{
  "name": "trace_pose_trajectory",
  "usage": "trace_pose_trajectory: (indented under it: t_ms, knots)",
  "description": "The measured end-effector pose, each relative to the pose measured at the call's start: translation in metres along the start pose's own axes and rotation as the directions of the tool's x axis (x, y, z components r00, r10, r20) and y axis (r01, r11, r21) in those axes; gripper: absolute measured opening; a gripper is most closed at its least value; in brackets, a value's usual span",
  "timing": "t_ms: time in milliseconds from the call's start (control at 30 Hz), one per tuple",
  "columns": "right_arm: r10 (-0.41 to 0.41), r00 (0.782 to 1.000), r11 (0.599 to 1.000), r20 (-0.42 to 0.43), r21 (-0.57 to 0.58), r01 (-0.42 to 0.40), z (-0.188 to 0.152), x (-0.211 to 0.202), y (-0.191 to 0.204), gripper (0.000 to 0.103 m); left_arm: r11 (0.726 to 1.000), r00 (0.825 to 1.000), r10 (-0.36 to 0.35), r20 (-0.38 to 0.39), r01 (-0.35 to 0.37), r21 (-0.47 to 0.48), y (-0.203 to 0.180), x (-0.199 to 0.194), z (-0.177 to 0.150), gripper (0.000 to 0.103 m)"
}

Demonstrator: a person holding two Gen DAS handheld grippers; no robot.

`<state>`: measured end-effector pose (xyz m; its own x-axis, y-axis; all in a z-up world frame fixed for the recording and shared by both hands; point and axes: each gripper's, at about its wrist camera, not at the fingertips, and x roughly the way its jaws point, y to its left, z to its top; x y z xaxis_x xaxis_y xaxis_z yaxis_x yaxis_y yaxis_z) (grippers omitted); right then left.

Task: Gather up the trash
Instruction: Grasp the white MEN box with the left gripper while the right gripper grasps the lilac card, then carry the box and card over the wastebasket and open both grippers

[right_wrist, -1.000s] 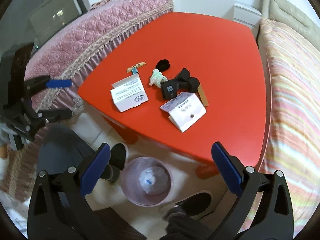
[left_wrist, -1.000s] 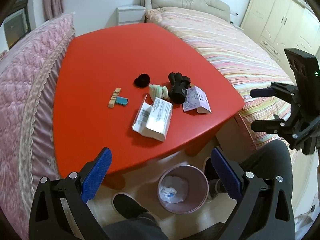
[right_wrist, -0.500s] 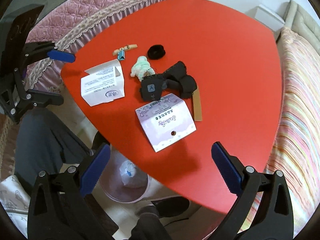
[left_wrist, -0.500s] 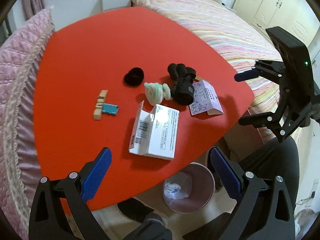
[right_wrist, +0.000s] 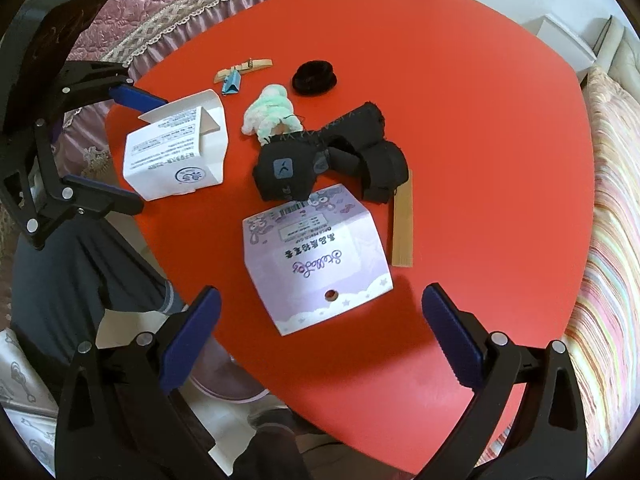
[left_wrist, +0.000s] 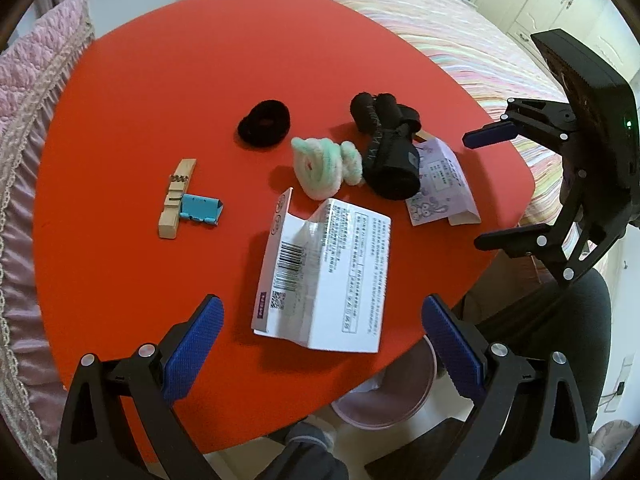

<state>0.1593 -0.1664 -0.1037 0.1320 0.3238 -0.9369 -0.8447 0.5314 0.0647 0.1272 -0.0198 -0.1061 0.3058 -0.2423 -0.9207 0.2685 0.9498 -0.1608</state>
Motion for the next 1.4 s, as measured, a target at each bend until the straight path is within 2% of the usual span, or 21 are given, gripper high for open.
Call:
trace_pose_trajectory:
  t_ms: [133, 300, 367, 400, 567, 1000, 1400]
  knots:
    - [-0.002, 1.000, 1.000, 0.007, -0.006, 0.002, 0.003, 0.003, -0.002, 0.091, 1.000, 1.000, -0.008, 0.003, 0.008, -0.001, 0.003, 0.001, -0.001, 0.094]
    - [-0.005, 1.000, 1.000, 0.014, -0.019, 0.005, 0.007, 0.006, 0.000, 0.080, 1.000, 1.000, -0.015, -0.004, 0.015, 0.000, 0.007, 0.003, -0.003, 0.075]
    - [-0.008, 1.000, 1.000, 0.019, -0.015, 0.008, 0.008, 0.005, 0.000, 0.071, 1.000, 1.000, -0.002, 0.002, 0.002, 0.005, 0.007, 0.003, -0.003, 0.066]
    - [-0.006, 1.000, 1.000, 0.018, -0.016, 0.006, 0.008, 0.004, 0.000, 0.070, 1.000, 1.000, -0.003, 0.003, 0.003, 0.006, 0.007, 0.002, -0.003, 0.058]
    - [-0.005, 0.999, 1.000, 0.032, 0.003, 0.005, 0.006, 0.001, 0.002, 0.069, 1.000, 1.000, 0.005, 0.021, -0.005, 0.004, 0.005, -0.005, -0.001, 0.045]
    - [-0.012, 0.991, 0.995, 0.136, 0.096, -0.001, -0.001, -0.032, 0.009, 0.069, 0.998, 0.995, 0.007, 0.103, -0.002, -0.057, 0.007, -0.037, -0.004, 0.042]
    - [-0.064, 0.975, 0.986, 0.212, 0.163, 0.030, -0.012, -0.072, 0.026, 0.069, 0.996, 0.979, 0.060, 0.193, -0.046, -0.077, -0.018, -0.067, -0.011, 0.041]
